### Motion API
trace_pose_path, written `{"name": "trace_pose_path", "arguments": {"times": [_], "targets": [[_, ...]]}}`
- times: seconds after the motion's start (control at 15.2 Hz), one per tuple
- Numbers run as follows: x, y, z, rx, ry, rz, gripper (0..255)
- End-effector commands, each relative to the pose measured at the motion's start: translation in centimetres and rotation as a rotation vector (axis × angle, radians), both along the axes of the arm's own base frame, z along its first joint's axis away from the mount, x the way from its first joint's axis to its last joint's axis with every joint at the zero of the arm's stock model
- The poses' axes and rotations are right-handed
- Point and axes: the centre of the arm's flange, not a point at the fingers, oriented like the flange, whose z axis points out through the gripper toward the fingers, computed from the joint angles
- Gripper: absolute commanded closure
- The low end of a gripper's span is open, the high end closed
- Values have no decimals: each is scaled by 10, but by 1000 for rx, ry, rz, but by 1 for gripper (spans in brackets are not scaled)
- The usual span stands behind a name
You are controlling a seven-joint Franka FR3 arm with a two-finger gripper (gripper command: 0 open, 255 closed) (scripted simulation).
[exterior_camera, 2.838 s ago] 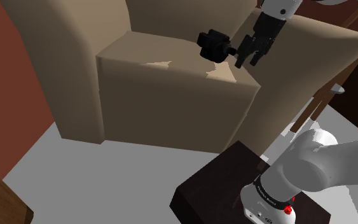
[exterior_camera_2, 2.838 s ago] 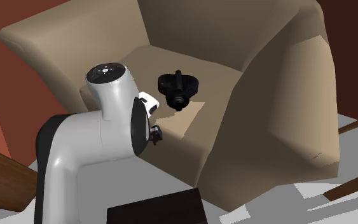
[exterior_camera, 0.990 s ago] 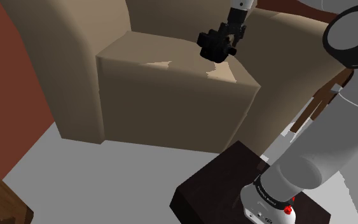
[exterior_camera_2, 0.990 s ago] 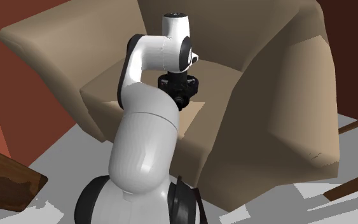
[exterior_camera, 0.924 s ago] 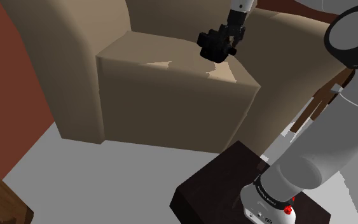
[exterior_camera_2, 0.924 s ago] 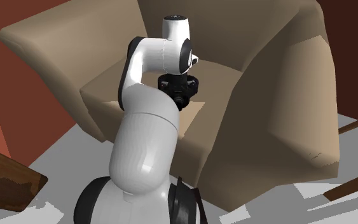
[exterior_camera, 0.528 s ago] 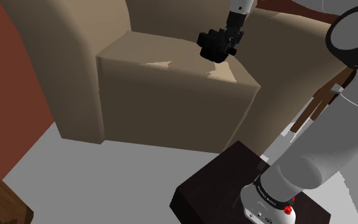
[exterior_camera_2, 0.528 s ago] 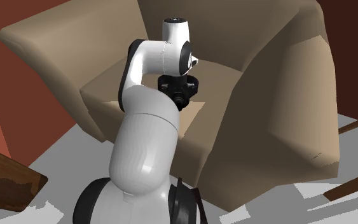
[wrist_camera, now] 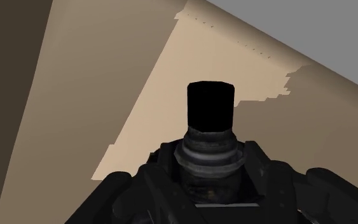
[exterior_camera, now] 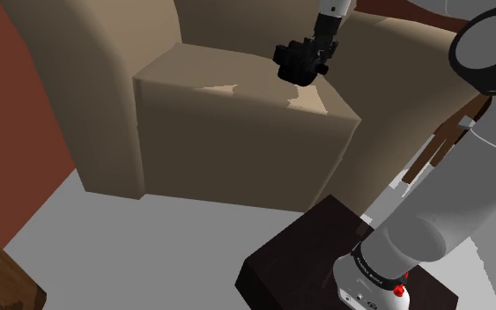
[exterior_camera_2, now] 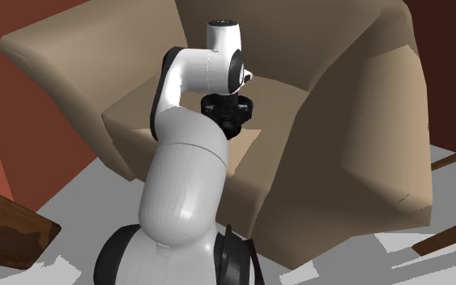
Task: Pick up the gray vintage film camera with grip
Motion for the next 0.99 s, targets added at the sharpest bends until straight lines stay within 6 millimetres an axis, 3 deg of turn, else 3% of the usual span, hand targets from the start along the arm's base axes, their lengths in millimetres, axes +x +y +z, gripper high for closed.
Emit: {"name": "trace_pose_path", "arguments": {"times": [0.0, 0.79, 0.92], "targets": [[0, -1, 9, -1, -1, -1, 255], [0, -1, 73, -1, -1, -1, 255], [0, -1, 74, -1, -1, -1, 255]]}}
